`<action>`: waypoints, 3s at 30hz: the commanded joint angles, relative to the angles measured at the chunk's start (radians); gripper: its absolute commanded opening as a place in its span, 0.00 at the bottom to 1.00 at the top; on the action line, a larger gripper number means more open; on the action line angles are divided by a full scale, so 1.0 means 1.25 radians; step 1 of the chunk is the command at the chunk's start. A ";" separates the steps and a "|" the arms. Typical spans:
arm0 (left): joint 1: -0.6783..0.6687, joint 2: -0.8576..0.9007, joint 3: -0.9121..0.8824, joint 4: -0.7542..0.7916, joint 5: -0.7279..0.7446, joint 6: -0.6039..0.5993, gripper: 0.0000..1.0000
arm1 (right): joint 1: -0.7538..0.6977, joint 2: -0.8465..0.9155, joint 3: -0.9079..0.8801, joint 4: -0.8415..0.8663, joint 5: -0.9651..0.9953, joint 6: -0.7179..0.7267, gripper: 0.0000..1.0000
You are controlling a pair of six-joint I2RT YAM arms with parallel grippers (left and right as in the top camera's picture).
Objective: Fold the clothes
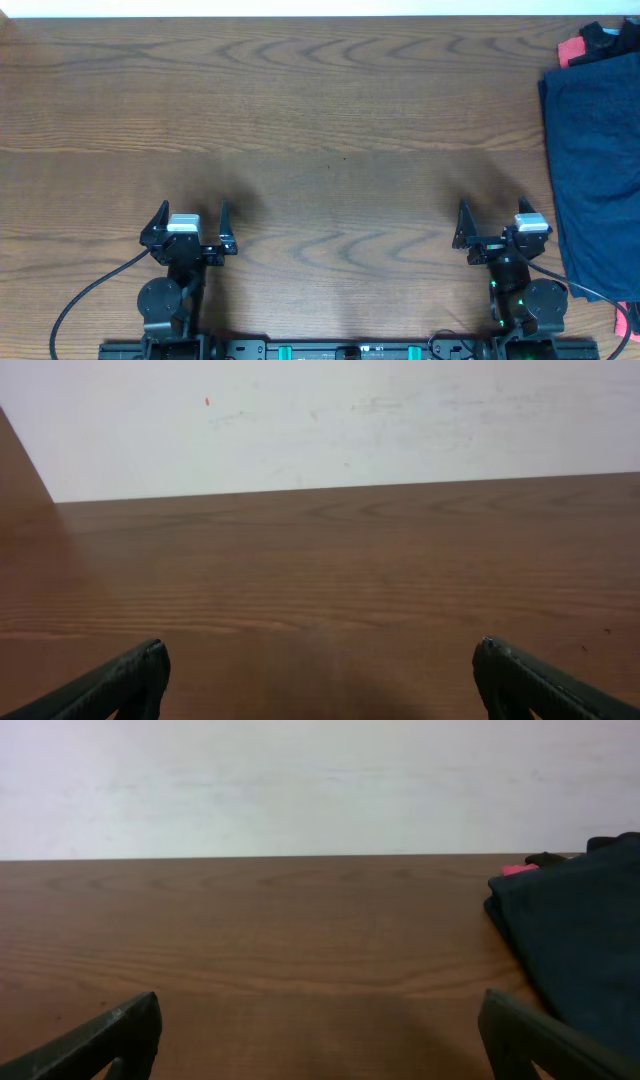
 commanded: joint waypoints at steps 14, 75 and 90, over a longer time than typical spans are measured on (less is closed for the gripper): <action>0.002 -0.001 -0.021 -0.012 0.017 0.014 0.98 | -0.005 0.002 -0.003 -0.001 -0.009 0.002 0.99; 0.002 -0.001 -0.021 -0.012 0.017 0.014 0.98 | -0.005 0.005 0.035 0.110 -0.261 0.318 0.99; 0.002 -0.001 -0.021 -0.012 0.017 0.014 0.98 | -0.005 0.385 0.435 -0.143 0.007 0.088 0.99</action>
